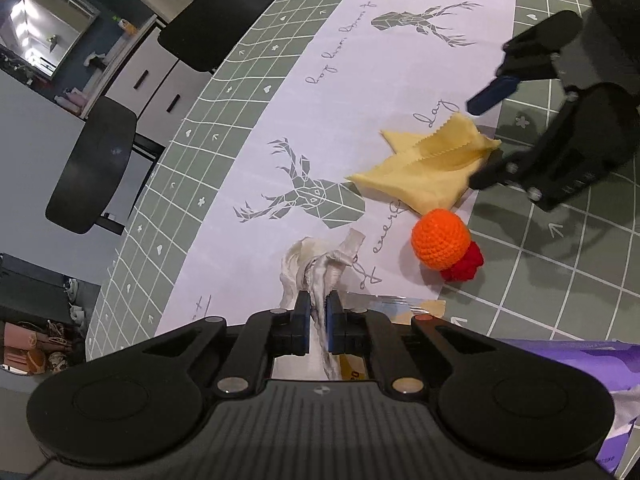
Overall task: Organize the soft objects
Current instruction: 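Grasp the white cloth bag with the left tool while the right tool grasps the yellow cloth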
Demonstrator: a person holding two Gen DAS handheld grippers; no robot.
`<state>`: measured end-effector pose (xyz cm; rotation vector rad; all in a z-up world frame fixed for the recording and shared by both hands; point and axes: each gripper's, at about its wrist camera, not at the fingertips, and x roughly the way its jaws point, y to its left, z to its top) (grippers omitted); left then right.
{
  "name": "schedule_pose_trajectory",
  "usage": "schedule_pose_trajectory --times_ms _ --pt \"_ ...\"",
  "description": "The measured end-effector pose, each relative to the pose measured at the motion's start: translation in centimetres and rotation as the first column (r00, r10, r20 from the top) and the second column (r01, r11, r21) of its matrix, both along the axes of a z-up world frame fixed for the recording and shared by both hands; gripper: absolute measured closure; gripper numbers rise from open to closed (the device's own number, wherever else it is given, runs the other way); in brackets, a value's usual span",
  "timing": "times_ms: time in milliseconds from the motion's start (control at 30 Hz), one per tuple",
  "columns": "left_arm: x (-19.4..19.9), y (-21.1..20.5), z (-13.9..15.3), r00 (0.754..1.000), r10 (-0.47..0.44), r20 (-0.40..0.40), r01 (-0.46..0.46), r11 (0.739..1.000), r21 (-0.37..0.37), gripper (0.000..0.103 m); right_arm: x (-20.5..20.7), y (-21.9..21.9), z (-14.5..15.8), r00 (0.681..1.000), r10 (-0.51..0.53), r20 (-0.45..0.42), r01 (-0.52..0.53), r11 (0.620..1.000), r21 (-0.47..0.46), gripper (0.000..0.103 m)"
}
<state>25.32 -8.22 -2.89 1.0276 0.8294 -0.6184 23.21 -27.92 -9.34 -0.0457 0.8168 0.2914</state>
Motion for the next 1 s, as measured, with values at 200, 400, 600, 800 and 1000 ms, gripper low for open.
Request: schedule_pose_trajectory --times_ms 200,400,600,800,1000 --pt "0.0 0.5 0.1 1.000 0.004 0.007 -0.004 1.000 -0.003 0.095 1.7 -0.6 -0.3 0.999 -0.013 -0.044 0.014 0.999 0.034 0.098" --pt "0.4 1.5 0.3 1.000 0.018 0.020 -0.018 1.000 -0.007 0.095 1.6 -0.3 0.0 0.999 0.007 -0.050 -0.006 1.000 0.022 0.103" --pt "1.4 3.2 0.2 0.998 0.055 0.034 -0.054 0.998 -0.007 0.095 1.6 -0.2 -0.5 0.998 0.013 -0.069 -0.011 1.000 0.018 0.103" --pt "2.2 4.8 0.4 0.995 0.089 0.053 -0.089 0.996 0.002 0.092 1.5 -0.2 -0.6 0.997 0.009 -0.072 -0.007 0.999 0.038 0.100" --pt "2.6 5.2 0.1 0.987 0.112 0.111 -0.115 0.993 0.023 0.081 1.3 -0.5 -0.9 0.999 -0.007 -0.051 0.013 0.994 0.105 0.055"
